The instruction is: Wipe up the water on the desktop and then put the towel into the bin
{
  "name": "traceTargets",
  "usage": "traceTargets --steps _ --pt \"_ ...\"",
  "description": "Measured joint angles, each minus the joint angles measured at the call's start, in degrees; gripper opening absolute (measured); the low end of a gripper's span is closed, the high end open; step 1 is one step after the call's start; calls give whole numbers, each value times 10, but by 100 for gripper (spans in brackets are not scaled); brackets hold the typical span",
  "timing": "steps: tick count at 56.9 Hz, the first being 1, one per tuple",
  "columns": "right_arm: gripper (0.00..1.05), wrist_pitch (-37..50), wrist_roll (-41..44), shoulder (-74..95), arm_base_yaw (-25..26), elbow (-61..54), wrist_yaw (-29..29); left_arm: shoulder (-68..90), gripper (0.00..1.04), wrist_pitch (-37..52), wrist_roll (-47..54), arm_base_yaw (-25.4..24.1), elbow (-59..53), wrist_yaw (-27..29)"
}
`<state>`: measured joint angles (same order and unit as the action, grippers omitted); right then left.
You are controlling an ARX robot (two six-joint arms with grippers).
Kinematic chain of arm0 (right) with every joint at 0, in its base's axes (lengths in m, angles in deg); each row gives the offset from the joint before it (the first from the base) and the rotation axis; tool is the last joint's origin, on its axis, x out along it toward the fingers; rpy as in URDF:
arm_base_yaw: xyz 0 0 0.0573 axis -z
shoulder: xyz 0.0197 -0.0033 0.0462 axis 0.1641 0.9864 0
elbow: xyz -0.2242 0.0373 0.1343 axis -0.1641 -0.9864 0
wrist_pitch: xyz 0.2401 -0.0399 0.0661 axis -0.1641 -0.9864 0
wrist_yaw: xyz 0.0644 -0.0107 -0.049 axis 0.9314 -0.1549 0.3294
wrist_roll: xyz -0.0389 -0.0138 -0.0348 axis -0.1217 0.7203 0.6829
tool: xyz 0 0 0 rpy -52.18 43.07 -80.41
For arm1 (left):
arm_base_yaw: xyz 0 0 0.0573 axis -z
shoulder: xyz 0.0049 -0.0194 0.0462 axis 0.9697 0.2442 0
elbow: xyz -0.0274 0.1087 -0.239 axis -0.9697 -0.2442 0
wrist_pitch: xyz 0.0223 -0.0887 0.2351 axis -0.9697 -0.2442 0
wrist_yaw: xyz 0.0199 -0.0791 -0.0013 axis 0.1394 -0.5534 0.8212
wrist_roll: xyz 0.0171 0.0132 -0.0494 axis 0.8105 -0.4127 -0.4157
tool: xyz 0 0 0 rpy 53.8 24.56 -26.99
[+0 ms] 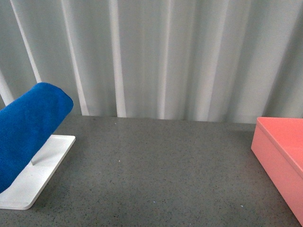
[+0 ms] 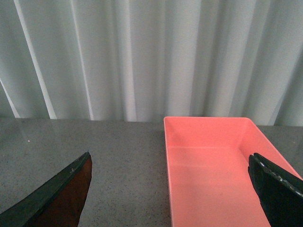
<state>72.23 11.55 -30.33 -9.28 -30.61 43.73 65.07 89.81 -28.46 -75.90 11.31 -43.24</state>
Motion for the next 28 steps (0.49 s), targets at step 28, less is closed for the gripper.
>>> traceTargets --steps 28 --pt "98 0 0 0 0 0 0 0 98 0 0 0 0 0"
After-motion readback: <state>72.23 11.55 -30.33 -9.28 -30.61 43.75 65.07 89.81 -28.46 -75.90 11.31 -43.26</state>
